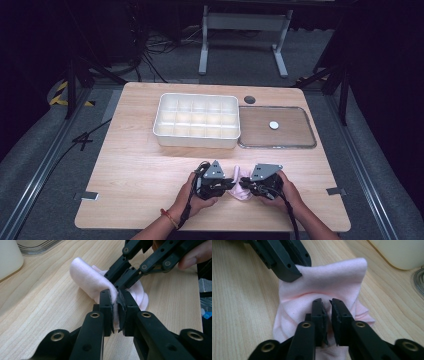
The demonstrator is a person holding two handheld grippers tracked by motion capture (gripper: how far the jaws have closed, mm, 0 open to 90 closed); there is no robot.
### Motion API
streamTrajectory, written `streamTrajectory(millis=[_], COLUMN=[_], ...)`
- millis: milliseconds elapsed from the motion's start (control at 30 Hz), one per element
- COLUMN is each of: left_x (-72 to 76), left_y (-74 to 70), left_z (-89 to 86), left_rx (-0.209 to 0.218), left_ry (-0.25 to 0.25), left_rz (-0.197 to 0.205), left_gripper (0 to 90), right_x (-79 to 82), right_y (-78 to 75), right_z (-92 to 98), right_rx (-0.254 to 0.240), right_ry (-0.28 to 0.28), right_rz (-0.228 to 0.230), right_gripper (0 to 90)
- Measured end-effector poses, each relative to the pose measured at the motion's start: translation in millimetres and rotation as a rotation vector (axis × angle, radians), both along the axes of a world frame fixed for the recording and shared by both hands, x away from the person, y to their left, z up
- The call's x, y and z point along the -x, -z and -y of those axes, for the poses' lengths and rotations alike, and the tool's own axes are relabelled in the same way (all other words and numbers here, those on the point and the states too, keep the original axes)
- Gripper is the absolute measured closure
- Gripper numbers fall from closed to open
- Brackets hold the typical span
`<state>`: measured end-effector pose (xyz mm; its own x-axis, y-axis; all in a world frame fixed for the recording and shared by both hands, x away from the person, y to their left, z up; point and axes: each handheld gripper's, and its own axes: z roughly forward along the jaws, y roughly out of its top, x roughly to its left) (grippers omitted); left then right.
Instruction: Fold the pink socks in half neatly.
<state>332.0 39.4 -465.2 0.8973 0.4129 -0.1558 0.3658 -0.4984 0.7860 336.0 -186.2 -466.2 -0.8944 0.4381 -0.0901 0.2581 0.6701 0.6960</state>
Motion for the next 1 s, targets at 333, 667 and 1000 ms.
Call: streamTrajectory(millis=[333, 667, 1000], left_x=[1.0, 2.3, 3.5], left_y=[-2.0, -4.6, -6.7], left_z=[-1.5, -2.3, -5.7], left_rx=[-0.014, -0.007, -0.029], left_ry=[-0.001, 0.001, -0.008], left_rz=[0.023, 0.033, 0.039], left_gripper=[82.7, 82.9, 83.3], right_x=[1.4, 0.0, 0.0], right_y=[-6.1, 1.2, -4.1], right_z=[6.2, -3.2, -0.2], right_rx=[-0.012, 0.006, -0.012], right_ry=[0.018, 0.006, 0.013], right_rz=[0.017, 0.013, 0.023], right_gripper=[79.4, 81.6, 73.9])
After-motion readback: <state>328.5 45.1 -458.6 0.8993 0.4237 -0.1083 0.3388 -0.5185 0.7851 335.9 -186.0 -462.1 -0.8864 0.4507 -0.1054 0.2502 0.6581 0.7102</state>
